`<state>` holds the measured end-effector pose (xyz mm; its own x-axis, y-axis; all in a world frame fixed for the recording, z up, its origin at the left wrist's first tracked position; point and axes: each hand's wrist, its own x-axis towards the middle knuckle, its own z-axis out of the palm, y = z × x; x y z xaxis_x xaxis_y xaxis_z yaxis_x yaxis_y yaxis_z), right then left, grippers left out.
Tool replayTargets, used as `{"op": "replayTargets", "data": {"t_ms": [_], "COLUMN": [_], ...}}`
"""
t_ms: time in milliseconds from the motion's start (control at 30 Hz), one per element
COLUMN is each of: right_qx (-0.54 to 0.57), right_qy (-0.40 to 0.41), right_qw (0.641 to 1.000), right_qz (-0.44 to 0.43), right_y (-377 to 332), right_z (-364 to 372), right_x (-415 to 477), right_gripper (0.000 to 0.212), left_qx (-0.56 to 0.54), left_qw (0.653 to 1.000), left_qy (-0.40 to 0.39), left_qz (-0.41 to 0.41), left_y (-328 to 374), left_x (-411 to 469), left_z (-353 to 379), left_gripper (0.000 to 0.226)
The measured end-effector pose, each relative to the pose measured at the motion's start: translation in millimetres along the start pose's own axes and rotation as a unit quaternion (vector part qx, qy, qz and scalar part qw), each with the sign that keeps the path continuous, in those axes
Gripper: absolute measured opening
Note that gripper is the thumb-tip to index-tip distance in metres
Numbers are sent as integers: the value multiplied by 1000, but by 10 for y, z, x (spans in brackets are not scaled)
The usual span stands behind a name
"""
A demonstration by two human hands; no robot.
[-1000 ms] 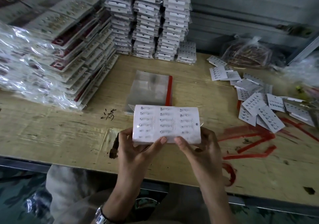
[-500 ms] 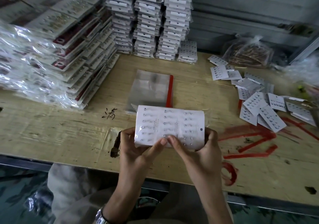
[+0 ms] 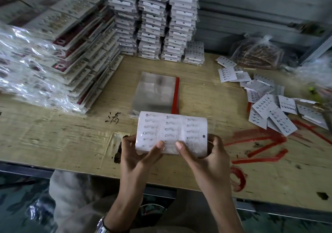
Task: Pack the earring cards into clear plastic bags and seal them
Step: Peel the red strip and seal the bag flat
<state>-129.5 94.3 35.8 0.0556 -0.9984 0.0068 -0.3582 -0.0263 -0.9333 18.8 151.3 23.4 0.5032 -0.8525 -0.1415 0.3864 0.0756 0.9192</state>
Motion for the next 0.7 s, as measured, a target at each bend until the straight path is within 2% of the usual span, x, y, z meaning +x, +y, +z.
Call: {"op": "replayTargets", "data": {"t_ms": [100, 167, 267, 400, 600, 700], "right_qx": [-27, -23, 3, 12, -83, -106], "right_qy": [2, -26, -69, -35, 43, 55], "right_qw": [999, 999, 997, 999, 993, 990], "right_qz": [-32, -40, -30, -23, -67, -81], "right_y": [14, 6, 6, 13, -19, -31], "right_z": [-9, -27, -37, -9, 62, 82], "right_x": [-18, -20, -6, 7, -40, -58], "right_gripper": [51, 49, 62, 76, 58, 52], "left_qx": [-1, 1, 12, 53, 41, 37], "left_qw": [1000, 1000, 1000, 998, 998, 999], "left_qy": [2, 1, 0, -3, 1, 5], "left_qz": [-11, -9, 0, 31, 40, 31], "left_y": [-7, -6, 23, 40, 1, 17], "left_x": [24, 37, 40, 19, -13, -10], "left_z": [-10, -18, -19, 18, 27, 37], "left_gripper": [45, 40, 43, 65, 55, 52]}}
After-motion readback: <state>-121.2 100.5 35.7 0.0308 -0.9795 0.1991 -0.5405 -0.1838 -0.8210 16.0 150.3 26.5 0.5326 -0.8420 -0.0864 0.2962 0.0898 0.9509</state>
